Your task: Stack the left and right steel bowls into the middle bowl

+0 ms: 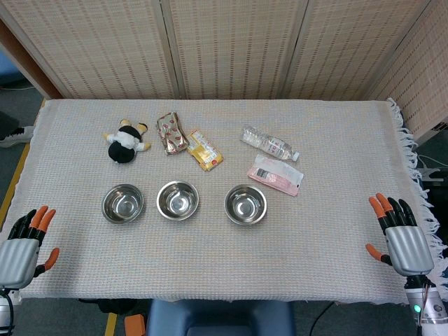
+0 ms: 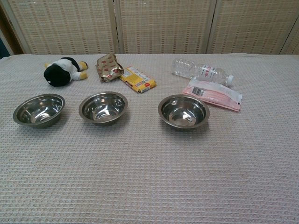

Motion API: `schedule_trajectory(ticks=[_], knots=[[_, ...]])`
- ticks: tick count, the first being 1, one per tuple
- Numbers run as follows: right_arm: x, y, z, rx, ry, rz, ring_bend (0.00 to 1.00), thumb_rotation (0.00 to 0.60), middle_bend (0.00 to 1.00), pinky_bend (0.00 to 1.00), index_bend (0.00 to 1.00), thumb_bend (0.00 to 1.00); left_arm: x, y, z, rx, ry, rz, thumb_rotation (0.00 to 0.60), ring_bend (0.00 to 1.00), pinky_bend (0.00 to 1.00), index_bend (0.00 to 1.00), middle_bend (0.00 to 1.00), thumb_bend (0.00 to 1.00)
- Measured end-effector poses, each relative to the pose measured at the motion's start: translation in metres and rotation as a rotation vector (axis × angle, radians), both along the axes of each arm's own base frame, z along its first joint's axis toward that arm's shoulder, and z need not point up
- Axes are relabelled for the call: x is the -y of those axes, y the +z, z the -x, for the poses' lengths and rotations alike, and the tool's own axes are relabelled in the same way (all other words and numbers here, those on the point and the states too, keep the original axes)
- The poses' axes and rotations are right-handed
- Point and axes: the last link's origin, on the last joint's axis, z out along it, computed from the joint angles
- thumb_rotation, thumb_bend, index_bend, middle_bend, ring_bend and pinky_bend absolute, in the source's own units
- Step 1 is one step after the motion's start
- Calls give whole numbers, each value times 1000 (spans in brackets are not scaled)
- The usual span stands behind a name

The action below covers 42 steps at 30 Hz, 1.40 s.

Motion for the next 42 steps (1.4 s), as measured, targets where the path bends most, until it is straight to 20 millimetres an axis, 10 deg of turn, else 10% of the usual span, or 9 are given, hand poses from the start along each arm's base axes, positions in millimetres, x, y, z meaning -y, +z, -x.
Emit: schedule_trajectory(ticks=[6, 15, 20, 42], knots=[[0, -1, 1, 14, -1, -6, 0, 600, 0, 0, 0, 83, -1, -13, -6, 5, -31, 21, 600, 32, 263, 0, 45, 371], [1, 0, 2, 21, -11, -20, 0, 600, 0, 0, 0, 83, -28, -56, -24, -102, -102, 38, 600, 688, 781, 13, 648, 377], [2, -1, 4, 9, -22, -23, 0, 600, 0, 0, 0, 83, -61, -85, -25, -150, -89, 82, 600, 889, 945, 90, 854, 377], [5, -4, 9, -10, -58, -41, 0, 600, 0, 0, 0, 82, -96, -141, -27, -204, -121, 123, 600, 1000, 1000, 433, 1000, 372]])
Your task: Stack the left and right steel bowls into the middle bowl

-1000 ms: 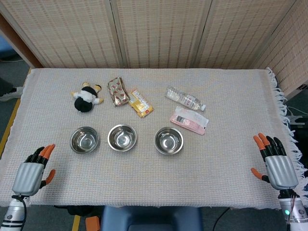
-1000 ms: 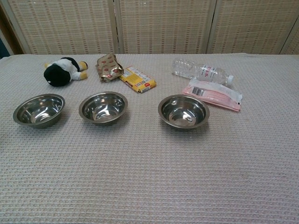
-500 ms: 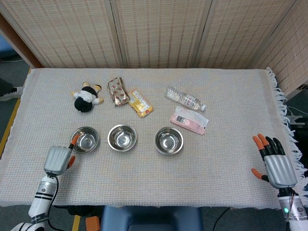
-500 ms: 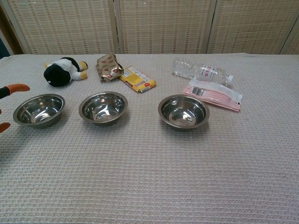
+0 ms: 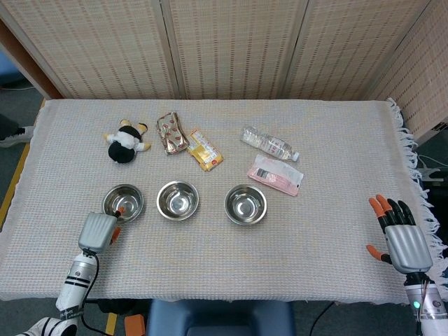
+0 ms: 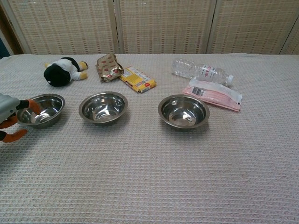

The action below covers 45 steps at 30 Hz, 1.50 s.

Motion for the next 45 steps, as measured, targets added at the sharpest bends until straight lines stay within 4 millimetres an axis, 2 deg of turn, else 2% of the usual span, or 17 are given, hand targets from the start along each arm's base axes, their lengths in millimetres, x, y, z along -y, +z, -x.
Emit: schedule_trajectory(ticks=[1, 4, 6, 8, 12, 15, 18, 24, 32, 35, 40, 45], knots=[[0, 0, 0, -1, -1, 0, 0, 600, 0, 0, 0, 82, -1, -1, 2, -6, -1, -7, 600, 1000, 1000, 480, 1000, 373], [0, -1, 1, -2, -5, -5, 0, 600, 0, 0, 0, 83, -4, -5, 5, -12, -3, -22, 600, 1000, 1000, 531, 1000, 379], [0, -2, 1, -3, -8, -10, 0, 600, 0, 0, 0, 83, -6, -6, 6, -13, -9, -32, 600, 1000, 1000, 563, 1000, 417], [0, -2, 1, -5, -10, -13, 0, 600, 0, 0, 0, 83, -7, -7, 7, -17, -23, -49, 600, 1000, 1000, 614, 1000, 476], [1, -3, 1, -5, -12, -16, 0, 600, 0, 0, 0, 83, -9, -7, 4, 14, -58, -91, 600, 1000, 1000, 761, 1000, 661], [0, -3, 1, -8, -16, -22, 0, 600, 0, 0, 0, 83, -10, -5, 2, 39, -89, -129, 600, 1000, 1000, 796, 1000, 722], [0, -3, 1, -7, -19, -21, 0, 600, 0, 0, 0, 82, -11, -3, -1, 65, -124, -161, 600, 1000, 1000, 800, 1000, 723], [0, -6, 0, -10, -16, -30, 0, 600, 0, 0, 0, 83, -20, -6, -27, 117, -212, -165, 600, 1000, 1000, 806, 1000, 717], [1, -5, 0, -2, -22, -31, 0, 600, 0, 0, 0, 83, -26, -31, -82, 128, -314, -102, 600, 1000, 1000, 801, 1000, 713], [0, -3, 1, 2, -24, -29, 0, 600, 0, 0, 0, 83, -25, -42, -92, 108, -320, -67, 600, 1000, 1000, 724, 1000, 702], [-1, 1, 2, 11, -28, -20, 0, 600, 0, 0, 0, 83, -22, -56, -96, 75, -291, -11, 600, 1000, 1000, 454, 1000, 616], [-2, 1, 1, 14, -25, -21, 0, 600, 0, 0, 0, 83, -21, -59, -97, 75, -283, 1, 600, 1000, 1000, 284, 1000, 552]])
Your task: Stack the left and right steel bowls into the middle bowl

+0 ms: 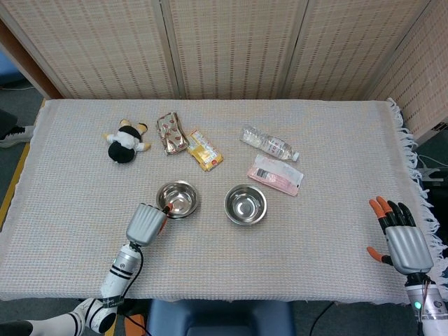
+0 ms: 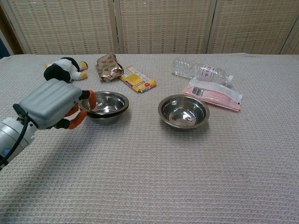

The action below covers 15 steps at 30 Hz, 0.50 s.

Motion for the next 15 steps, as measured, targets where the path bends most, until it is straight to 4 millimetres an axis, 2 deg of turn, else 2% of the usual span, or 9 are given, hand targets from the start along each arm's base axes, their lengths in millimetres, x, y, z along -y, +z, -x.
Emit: schedule_trajectory(ticks=[4, 8, 10, 11, 13, 14, 15], knots=[[0, -1, 0, -1, 3, -3, 0, 600, 0, 0, 0, 83, 3, 3, -4, 17, -9, 6, 600, 1000, 1000, 165, 1000, 502], [2, -5, -4, -3, 33, 3, 0, 600, 0, 0, 0, 83, 7, 10, -3, 31, -3, 18, 600, 1000, 1000, 113, 992, 483], [4, -12, -8, 4, 60, -3, 0, 600, 0, 0, 0, 83, 10, 18, 1, 43, 6, 22, 600, 953, 990, 104, 892, 467], [5, -16, -11, 10, 77, -8, 0, 600, 0, 0, 2, 83, 13, 23, 5, 50, 12, 24, 600, 909, 972, 100, 830, 462], [12, -26, -21, 32, 129, -26, 0, 600, 0, 0, 58, 84, 19, 38, 17, 60, 38, 27, 600, 661, 827, 88, 590, 456], [16, -32, -26, 41, 157, -36, 0, 600, 0, 0, 112, 87, 23, 46, 24, 62, 55, 28, 600, 570, 766, 83, 521, 455], [22, -40, -33, 49, 194, -50, 0, 600, 0, 0, 192, 104, 27, 54, 31, 63, 74, 29, 600, 431, 660, 75, 422, 453]])
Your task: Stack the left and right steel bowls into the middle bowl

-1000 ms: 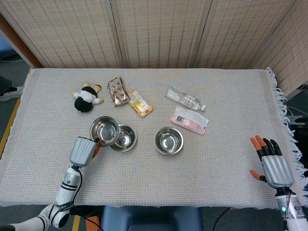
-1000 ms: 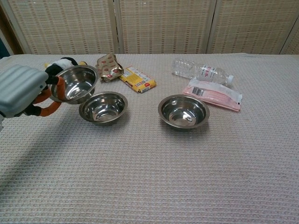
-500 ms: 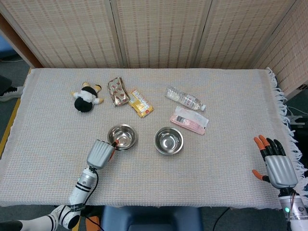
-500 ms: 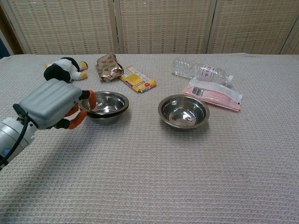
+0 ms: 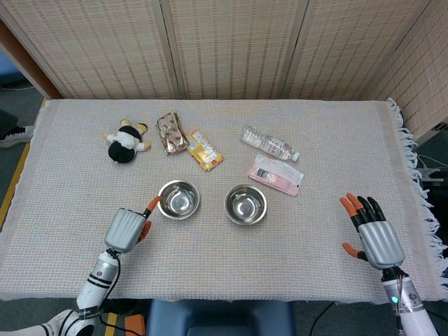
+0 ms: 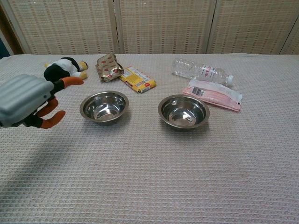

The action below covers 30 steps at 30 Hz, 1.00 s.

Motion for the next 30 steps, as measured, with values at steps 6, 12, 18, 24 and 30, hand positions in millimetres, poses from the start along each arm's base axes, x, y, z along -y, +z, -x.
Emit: schedule_trajectory(ticks=[6, 12, 18, 24, 30], knots=[[29, -53, -36, -5, 144, -57, 0, 600, 0, 0, 482, 150, 42, 60, 60, 80, 186, -37, 600, 259, 460, 62, 311, 447], [53, -119, -74, -27, 239, -112, 0, 600, 0, 0, 492, 186, 67, 100, 83, 167, 257, -108, 600, 245, 430, 51, 312, 445], [73, -164, -104, -60, 290, -96, 0, 600, 0, 0, 494, 238, 69, 111, 85, 191, 264, -134, 600, 245, 427, 44, 320, 445], [88, -183, -110, -91, 268, -83, 0, 600, 0, 0, 498, 285, 69, 113, 86, 187, 266, -124, 600, 245, 425, 33, 321, 453], [97, -195, -113, -69, 243, -85, 0, 600, 5, 0, 663, 335, 67, 115, 87, 188, 275, -133, 600, 245, 422, 33, 325, 462]])
